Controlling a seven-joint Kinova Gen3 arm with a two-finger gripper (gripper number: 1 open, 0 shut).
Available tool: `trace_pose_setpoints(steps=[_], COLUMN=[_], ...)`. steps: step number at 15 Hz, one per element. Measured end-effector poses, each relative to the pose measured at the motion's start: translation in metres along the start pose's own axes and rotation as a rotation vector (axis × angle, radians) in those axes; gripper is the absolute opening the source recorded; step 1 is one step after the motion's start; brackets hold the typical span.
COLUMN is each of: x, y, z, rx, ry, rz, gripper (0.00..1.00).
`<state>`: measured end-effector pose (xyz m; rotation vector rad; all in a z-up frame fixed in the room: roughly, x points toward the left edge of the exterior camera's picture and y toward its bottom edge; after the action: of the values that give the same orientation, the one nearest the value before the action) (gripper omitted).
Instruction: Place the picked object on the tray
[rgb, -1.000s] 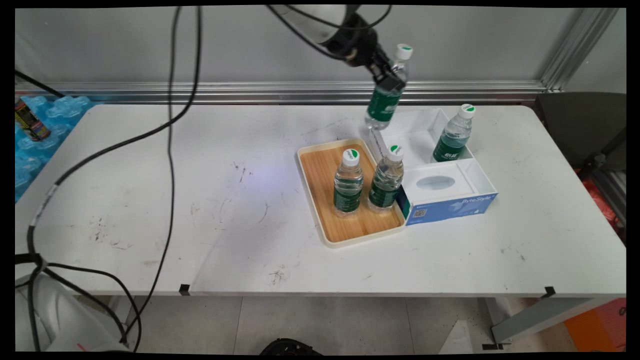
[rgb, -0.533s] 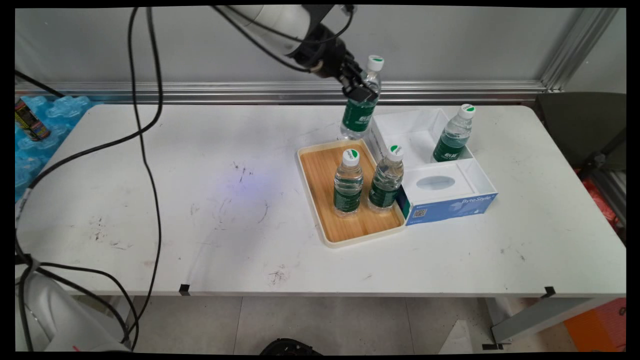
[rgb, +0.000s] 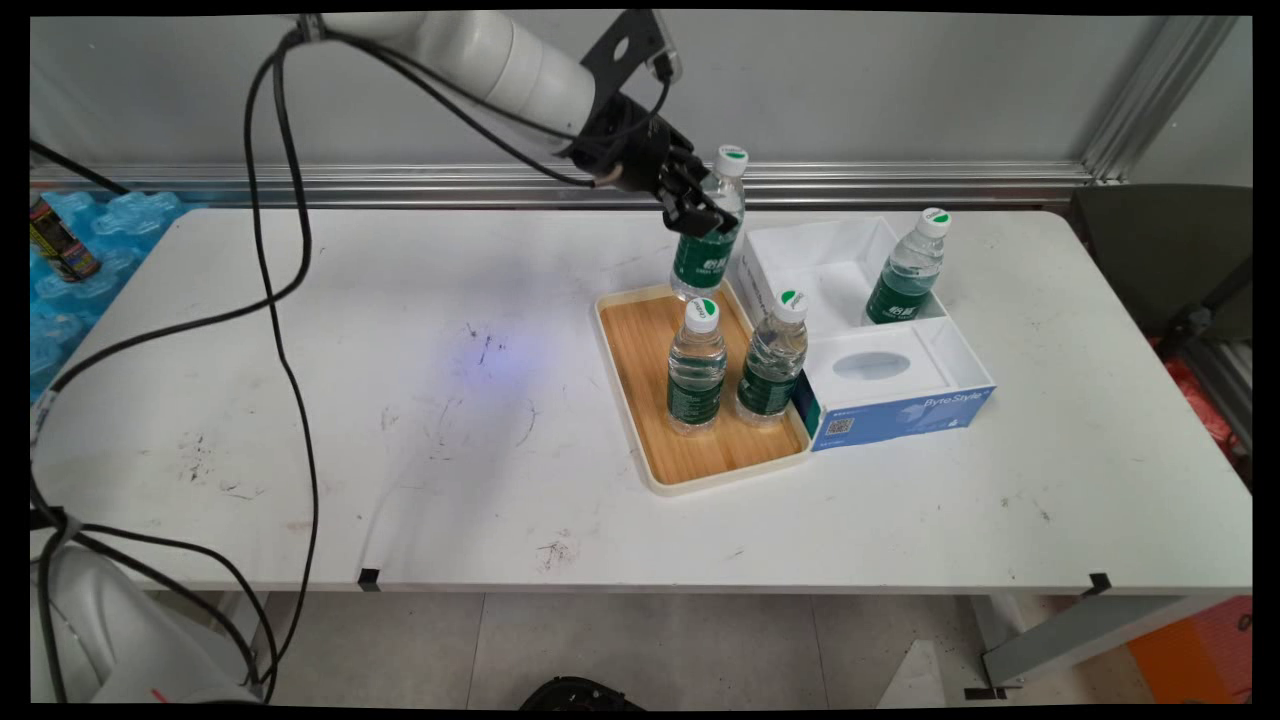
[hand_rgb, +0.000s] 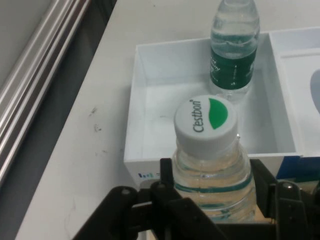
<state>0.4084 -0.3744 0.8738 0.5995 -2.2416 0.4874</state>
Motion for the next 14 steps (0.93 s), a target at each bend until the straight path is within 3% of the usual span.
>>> trace_pose_setpoints(steps=[8, 14], x=[-0.026, -0.038], y=[0.001, 0.002], z=[0.035, 0.051], rx=[-0.004, -0.006], ry=[0.055, 0.067], rz=[0.017, 0.023], gripper=[0.0, 0.0])
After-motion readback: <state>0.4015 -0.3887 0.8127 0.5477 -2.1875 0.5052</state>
